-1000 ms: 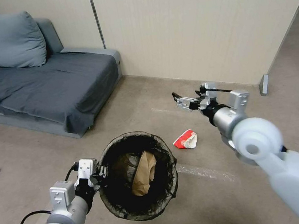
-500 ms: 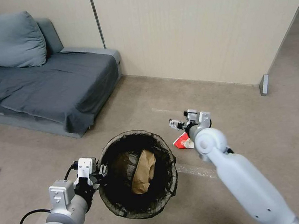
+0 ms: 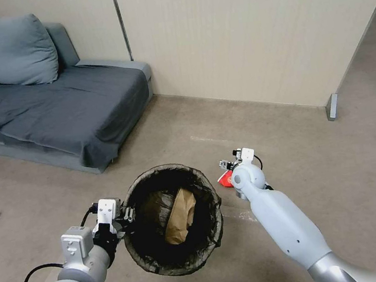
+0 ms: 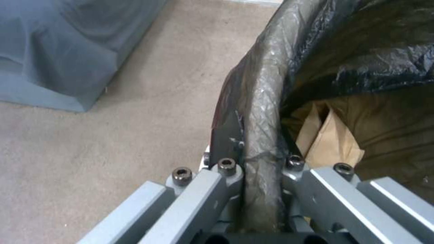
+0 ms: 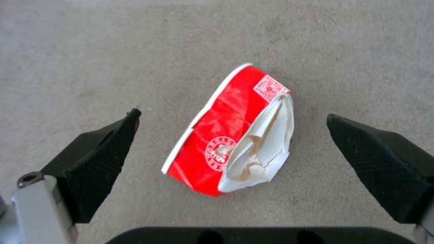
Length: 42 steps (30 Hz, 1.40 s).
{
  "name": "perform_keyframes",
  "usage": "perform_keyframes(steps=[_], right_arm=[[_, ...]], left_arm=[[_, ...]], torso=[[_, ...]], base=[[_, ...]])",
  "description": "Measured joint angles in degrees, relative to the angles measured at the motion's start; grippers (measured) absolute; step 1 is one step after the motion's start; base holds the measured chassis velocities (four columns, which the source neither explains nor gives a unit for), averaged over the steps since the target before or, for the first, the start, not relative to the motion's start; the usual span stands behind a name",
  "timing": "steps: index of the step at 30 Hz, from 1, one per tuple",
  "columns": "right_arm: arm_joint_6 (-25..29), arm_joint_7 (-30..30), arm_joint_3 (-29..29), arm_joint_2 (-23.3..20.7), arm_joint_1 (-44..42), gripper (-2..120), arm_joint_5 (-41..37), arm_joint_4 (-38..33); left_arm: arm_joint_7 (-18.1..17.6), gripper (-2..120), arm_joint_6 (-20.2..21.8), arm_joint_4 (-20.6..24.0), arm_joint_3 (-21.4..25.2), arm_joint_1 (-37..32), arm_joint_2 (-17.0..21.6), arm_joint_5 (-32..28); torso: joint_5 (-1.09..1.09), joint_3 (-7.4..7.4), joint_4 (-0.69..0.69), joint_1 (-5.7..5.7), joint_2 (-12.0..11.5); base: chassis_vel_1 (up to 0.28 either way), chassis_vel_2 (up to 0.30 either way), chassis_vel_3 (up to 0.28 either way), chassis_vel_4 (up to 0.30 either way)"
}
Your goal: Pick up the trash bin, then pick up the garbage from the floor and place it into the trash bin.
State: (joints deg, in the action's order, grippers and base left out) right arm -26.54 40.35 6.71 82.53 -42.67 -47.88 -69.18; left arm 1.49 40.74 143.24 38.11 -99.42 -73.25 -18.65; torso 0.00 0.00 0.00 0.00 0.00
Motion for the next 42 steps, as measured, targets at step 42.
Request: perform_keyframes(steps=[42], right_arm=[[9.0, -14.9, 3.7, 6.3, 11.9, 91, 7.0, 35.3]], left_arm=[[0.1, 1, -0.2, 0.0, -0.8, 0.3, -0.3, 0.5]], torso=[[0.01, 0.00, 0.01, 0.00, 0.0]], base=[[0.000, 0.000, 0.000, 0.000]])
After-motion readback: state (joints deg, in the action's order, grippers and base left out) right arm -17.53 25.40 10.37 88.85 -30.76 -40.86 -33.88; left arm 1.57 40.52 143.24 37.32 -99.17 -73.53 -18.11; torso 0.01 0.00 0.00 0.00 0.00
